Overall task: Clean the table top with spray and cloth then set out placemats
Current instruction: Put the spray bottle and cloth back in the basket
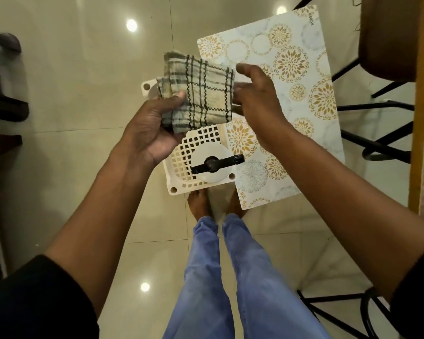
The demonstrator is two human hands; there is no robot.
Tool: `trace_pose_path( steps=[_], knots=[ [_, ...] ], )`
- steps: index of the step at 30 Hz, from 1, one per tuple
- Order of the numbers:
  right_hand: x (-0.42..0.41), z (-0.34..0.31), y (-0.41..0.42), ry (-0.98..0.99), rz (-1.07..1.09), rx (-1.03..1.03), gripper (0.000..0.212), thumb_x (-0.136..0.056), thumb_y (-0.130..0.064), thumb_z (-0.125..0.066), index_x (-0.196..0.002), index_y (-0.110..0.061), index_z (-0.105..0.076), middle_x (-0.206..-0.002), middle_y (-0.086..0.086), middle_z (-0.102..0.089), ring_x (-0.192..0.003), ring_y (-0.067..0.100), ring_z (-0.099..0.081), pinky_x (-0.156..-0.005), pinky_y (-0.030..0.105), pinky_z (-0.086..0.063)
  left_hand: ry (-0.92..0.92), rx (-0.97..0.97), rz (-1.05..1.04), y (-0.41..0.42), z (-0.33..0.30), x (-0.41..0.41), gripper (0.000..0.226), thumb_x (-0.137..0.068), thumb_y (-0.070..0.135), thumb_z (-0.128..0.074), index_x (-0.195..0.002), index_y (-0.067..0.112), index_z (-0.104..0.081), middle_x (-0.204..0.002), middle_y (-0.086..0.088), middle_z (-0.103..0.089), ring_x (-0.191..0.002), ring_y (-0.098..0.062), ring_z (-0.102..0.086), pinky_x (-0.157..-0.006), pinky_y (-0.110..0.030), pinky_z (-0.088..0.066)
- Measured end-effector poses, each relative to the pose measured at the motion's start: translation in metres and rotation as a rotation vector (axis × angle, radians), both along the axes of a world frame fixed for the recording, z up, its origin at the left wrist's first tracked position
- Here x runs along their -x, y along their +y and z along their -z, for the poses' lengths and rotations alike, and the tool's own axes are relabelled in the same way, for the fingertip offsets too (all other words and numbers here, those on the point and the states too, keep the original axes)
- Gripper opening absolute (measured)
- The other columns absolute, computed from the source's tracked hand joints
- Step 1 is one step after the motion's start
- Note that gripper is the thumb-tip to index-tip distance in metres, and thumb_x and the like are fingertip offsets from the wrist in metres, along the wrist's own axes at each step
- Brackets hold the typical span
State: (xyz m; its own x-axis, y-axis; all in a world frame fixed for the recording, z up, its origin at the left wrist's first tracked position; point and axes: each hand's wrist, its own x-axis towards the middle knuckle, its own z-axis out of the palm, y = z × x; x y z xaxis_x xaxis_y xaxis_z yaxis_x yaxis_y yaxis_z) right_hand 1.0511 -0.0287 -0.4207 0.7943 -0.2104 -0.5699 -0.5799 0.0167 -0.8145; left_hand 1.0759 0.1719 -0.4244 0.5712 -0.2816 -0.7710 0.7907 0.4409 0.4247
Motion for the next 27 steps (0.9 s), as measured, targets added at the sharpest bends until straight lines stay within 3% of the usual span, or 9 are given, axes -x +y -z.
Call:
trace_pose_path(
  steps=[2,5,7,9,12,14,21,24,27],
  knots=[
    [-0.006,0.001,0.001,0.104,0.106,-0.227,0.023,-0.107,-0.016,-0.049,-0.128,-0.016,-0.058,-0.114,0.015,-0.069,-0.082,0.018,-0.069,-0.069,0.030,-0.057,0.018,-0.016,0.001,0.001,0.009,0.003,0.067,-0.093,-0.004,-0.071,-0.156,0.000,-0.049,-0.152,-0.022,-0.060,-0.135,-0.037,-0.064,-0.116,-0.058,-0.049],
    [-0.015,0.013,0.004,0.086,0.076,-0.264,0.019,-0.103,-0.015,-0.062,-0.121,-0.013,-0.064,-0.107,0.018,-0.073,-0.085,0.024,-0.072,-0.068,0.034,-0.059,0.005,-0.122,0.044,0.004,0.025,0.007,0.055,-0.097,-0.002,-0.066,-0.151,0.002,-0.053,-0.143,-0.021,-0.067,-0.130,-0.037,-0.068,-0.108,-0.057,-0.056],
    [-0.021,0.027,0.010,0.050,-0.012,-0.144,0.039,-0.094,-0.003,-0.072,-0.131,-0.012,-0.063,-0.112,0.011,-0.075,-0.094,0.021,-0.075,-0.075,0.037,-0.064,-0.037,-0.223,0.074,0.005,0.034,0.009,0.047,-0.099,0.000,-0.066,-0.145,0.002,-0.058,-0.135,-0.021,-0.072,-0.124,-0.038,-0.072,-0.101,-0.058,-0.060],
    [-0.025,0.041,0.017,0.033,-0.092,0.000,0.053,-0.088,0.002,-0.076,-0.136,-0.012,-0.061,-0.120,0.009,-0.074,-0.103,0.019,-0.075,-0.086,0.040,-0.064,-0.083,-0.456,0.117,0.005,0.043,0.009,0.033,-0.098,0.006,-0.072,-0.131,0.005,-0.069,-0.119,-0.015,-0.080,-0.108,-0.032,-0.079,-0.092,-0.055,-0.064],
    [-0.028,0.057,0.028,-0.021,-0.206,0.249,0.054,-0.085,0.000,-0.075,-0.133,-0.019,-0.059,-0.139,0.000,-0.065,-0.112,0.016,-0.070,-0.092,0.042,-0.062,-0.202,-0.893,0.250,0.006,0.058,0.008,0.021,-0.085,0.021,-0.082,-0.105,0.016,-0.080,-0.097,-0.004,-0.083,-0.092,-0.029,-0.080,-0.086,-0.053,-0.066],
    [-0.027,0.064,0.031,-0.076,-0.284,0.391,0.050,-0.084,-0.004,-0.074,-0.129,-0.021,-0.057,-0.141,-0.003,-0.063,-0.110,0.018,-0.069,-0.091,0.043,-0.060,-0.268,-1.081,0.349,0.005,0.063,0.007,0.023,-0.080,0.029,-0.083,-0.101,0.021,-0.080,-0.092,0.004,-0.081,-0.088,-0.022,-0.078,-0.085,-0.049,-0.066],
    [-0.035,0.077,0.032,-0.223,-0.447,0.655,0.048,-0.086,-0.011,-0.073,-0.128,-0.018,-0.053,-0.105,0.008,-0.075,-0.081,0.021,-0.069,-0.074,0.040,-0.060,-0.517,-1.379,0.534,-0.001,0.074,0.002,0.028,-0.092,0.020,-0.074,-0.119,0.015,-0.072,-0.112,-0.004,-0.078,-0.097,-0.023,-0.068,-0.078,-0.029,-0.044],
    [-0.035,0.079,0.028,-0.301,-0.520,0.783,0.048,-0.085,-0.009,-0.072,-0.128,-0.017,-0.054,-0.110,0.006,-0.074,-0.092,0.025,-0.070,-0.079,0.040,-0.058,-0.619,-1.394,0.535,0.001,0.079,0.004,0.039,-0.090,0.021,-0.072,-0.129,0.016,-0.066,-0.119,-0.005,-0.075,-0.107,-0.026,-0.070,-0.087,-0.036,-0.054],
    [-0.029,0.080,0.023,-0.456,-0.583,1.029,0.043,-0.083,-0.009,-0.071,-0.125,-0.018,-0.063,-0.116,0.002,-0.069,-0.104,0.027,-0.062,-0.084,0.037,-0.050,-0.736,-1.410,0.561,0.007,0.080,0.006,0.061,-0.086,0.022,-0.073,-0.144,0.016,-0.056,-0.140,-0.007,-0.061,-0.121,-0.028,-0.063,-0.102,-0.042,-0.053]
  ],
)
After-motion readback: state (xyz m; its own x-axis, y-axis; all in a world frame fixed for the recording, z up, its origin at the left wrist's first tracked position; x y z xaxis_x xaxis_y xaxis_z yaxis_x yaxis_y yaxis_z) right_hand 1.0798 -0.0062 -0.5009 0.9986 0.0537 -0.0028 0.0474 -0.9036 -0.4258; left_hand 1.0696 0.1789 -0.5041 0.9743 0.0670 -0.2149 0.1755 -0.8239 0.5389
